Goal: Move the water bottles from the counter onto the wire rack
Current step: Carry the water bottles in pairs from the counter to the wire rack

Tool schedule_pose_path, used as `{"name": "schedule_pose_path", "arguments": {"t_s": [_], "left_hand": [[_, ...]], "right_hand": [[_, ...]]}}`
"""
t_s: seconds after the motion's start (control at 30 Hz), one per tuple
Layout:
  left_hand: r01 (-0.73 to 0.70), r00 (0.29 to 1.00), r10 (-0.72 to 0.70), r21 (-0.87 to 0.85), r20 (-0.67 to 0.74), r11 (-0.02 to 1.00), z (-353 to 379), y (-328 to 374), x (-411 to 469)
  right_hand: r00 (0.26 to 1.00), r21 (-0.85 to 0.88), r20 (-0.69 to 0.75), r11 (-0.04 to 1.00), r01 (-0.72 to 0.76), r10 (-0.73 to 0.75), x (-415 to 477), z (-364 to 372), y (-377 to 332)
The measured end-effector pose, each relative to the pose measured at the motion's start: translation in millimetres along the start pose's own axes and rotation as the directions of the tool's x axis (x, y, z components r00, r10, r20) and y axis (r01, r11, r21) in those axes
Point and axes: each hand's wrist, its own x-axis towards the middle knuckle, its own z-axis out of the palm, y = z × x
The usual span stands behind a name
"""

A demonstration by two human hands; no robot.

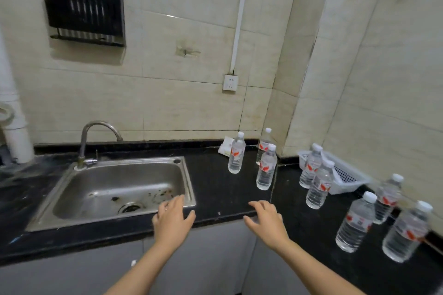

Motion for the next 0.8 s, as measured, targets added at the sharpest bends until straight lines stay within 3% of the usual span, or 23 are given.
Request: {"name": "schedule_pose_path", "arguments": {"t_s": [0.27, 0.63, 0.8], "left_hand": [[-0.126, 0.984, 0.13, -0.044, 0.118, 0.991, 29.2, 0.8, 133.9], [-0.17, 0.93, 0.181, -0.064, 0.321, 0.983, 106.1, 22.1, 192.0], [-0.175, 0.93, 0.168, -0.009, 0.327, 0.985, 122.0, 28.2, 226.5]], "right_hand": [[0.962, 0.099, -0.072, 0.961, -0.257, 0.265, 84.8, 9.0, -11.8], [0.877, 0.13, -0.016, 0.871, -0.475, 0.48, 117.6, 42.1, 21.4], [0.821, 0.196, -0.084, 0.818, -0.542, 0.564, 157.2, 51.9, 44.1]]}}
